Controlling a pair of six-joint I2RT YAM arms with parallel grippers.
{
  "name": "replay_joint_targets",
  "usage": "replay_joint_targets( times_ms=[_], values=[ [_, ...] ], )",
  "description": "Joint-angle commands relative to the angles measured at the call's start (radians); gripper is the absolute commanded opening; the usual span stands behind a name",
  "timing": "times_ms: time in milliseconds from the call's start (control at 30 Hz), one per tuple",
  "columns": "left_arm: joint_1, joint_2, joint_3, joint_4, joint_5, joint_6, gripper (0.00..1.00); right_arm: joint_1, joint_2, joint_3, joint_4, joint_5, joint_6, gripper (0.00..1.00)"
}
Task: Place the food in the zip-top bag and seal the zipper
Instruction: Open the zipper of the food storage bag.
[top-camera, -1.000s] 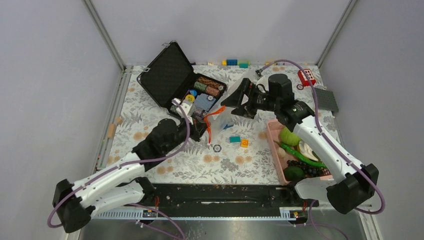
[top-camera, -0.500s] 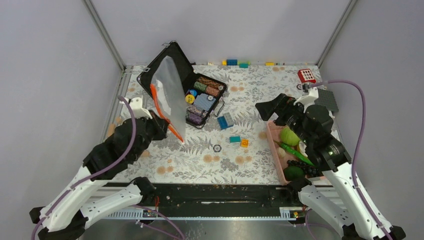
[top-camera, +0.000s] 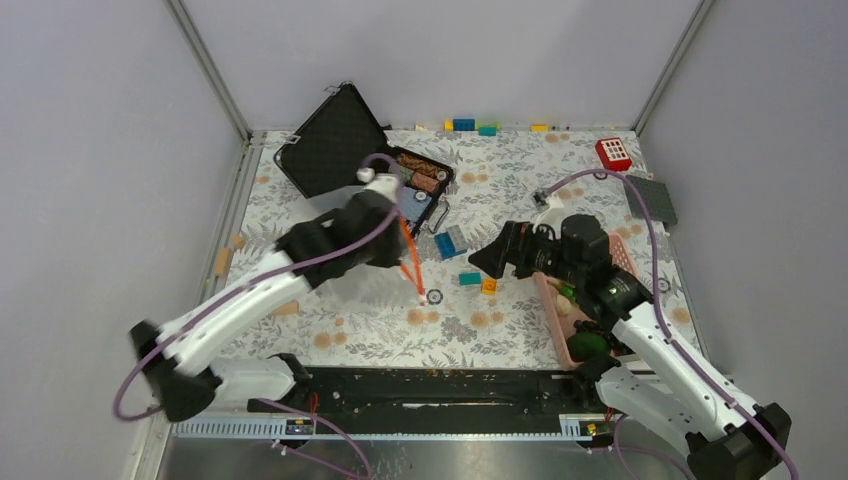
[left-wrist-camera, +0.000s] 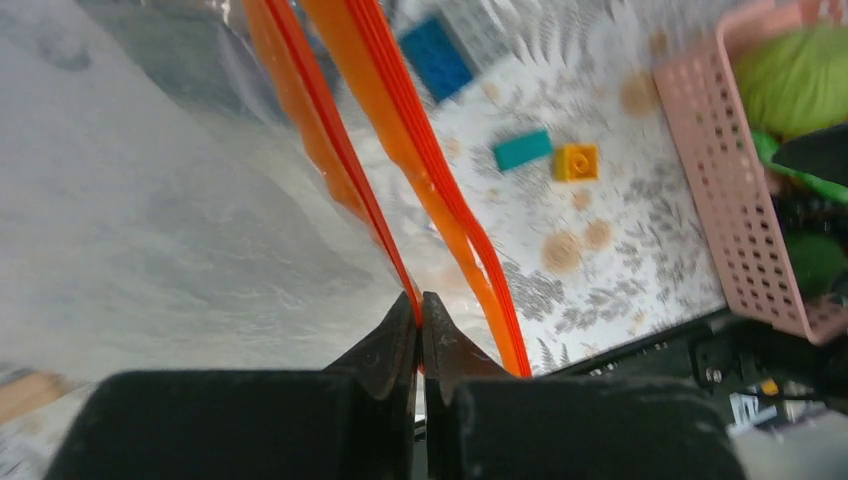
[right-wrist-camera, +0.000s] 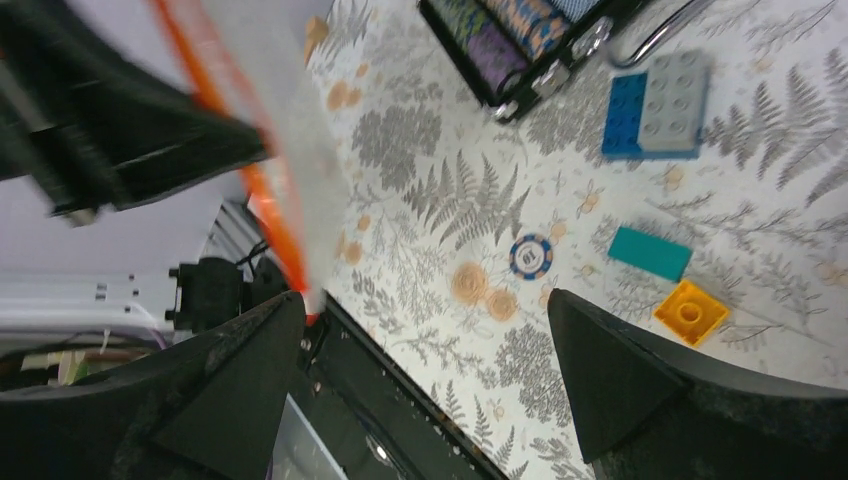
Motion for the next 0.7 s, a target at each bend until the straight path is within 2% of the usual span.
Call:
replay_joint_targets(
  times_ms=[0,167,400,667],
  values=[
    [-0.003,0.234,0.016,0.219,0.307,0.071,0.0,0.066,0.005,-0.069,0.114,-0.005,0.012,1.0],
    [-0.003,0.391,0.055,0.294,0.444,0.089,0.0,0.111,0.02,-0.125,0.164,0.133,0.04,1.0],
    [-0.003,0.337,-0.031,0.398,0.485,0.076,0.0,0.122,0.112,-0.155,0.233,0.308,0.125,1.0],
    [-0.003,0.293,-0.087,0.431,0.518,0.062,0.0,0.155,0.221,-0.125,0.355,0.32,0.189,0.97]
  ],
)
